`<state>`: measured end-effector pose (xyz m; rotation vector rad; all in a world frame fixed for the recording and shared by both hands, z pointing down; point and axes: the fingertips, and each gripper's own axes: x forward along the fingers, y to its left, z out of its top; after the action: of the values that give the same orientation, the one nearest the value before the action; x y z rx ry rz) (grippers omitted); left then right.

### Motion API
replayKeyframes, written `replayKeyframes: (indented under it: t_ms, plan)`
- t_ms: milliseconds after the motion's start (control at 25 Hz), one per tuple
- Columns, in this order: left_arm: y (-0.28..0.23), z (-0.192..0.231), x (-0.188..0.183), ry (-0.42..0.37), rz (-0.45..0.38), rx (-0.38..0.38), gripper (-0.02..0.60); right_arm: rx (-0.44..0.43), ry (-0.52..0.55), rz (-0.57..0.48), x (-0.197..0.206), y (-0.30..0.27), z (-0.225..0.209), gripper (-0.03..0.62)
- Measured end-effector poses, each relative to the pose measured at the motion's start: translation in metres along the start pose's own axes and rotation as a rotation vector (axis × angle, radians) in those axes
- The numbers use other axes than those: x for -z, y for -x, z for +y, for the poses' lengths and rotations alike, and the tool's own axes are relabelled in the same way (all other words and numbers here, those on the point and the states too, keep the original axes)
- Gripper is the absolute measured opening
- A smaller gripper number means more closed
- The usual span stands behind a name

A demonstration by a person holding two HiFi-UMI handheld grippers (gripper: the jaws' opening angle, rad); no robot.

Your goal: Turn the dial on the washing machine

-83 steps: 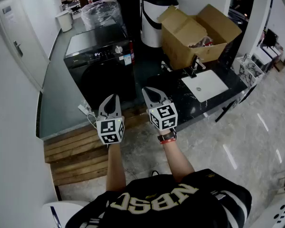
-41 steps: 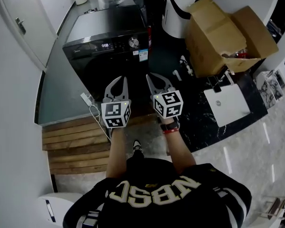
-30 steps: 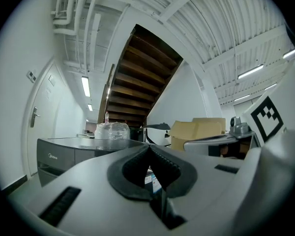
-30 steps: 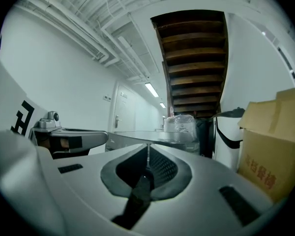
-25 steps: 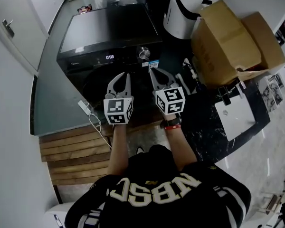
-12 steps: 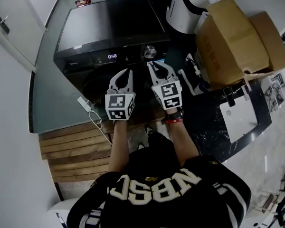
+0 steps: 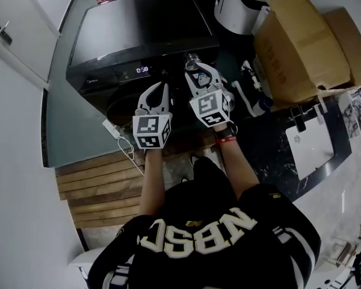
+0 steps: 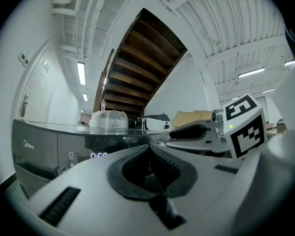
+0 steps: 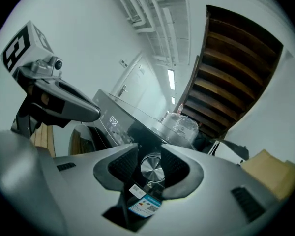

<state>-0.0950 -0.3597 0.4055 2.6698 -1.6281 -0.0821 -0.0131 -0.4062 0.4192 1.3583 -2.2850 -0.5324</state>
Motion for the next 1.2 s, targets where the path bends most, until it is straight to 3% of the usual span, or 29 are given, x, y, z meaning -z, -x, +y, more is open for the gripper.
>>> replayKeyframes:
  t_ms: [320,520,680,960,1200]
  plan:
    - [-0.008,0.003,0.003,-0.006,0.007,0.001,0.014,-0.023,0.337,0.085,0.014,-0.027,0.003,0.222]
    - [-0.009,0.009,0.006,-0.009,0.013,-0.012,0.014,-0.05,0.583,0.137,0.029,-0.043,0.011,0.244]
    - [-0.008,0.013,0.008,-0.009,0.015,-0.021,0.014,-0.05,0.708,0.175,0.038,-0.053,0.011,0.244]
    - [-0.009,0.021,0.009,-0.007,0.015,-0.038,0.014,-0.064,0.826,0.201,0.047,-0.059,0.014,0.245]
    - [-0.012,0.024,0.012,0.005,0.013,-0.047,0.014,-0.048,0.768,0.188,0.045,-0.061,0.013,0.242]
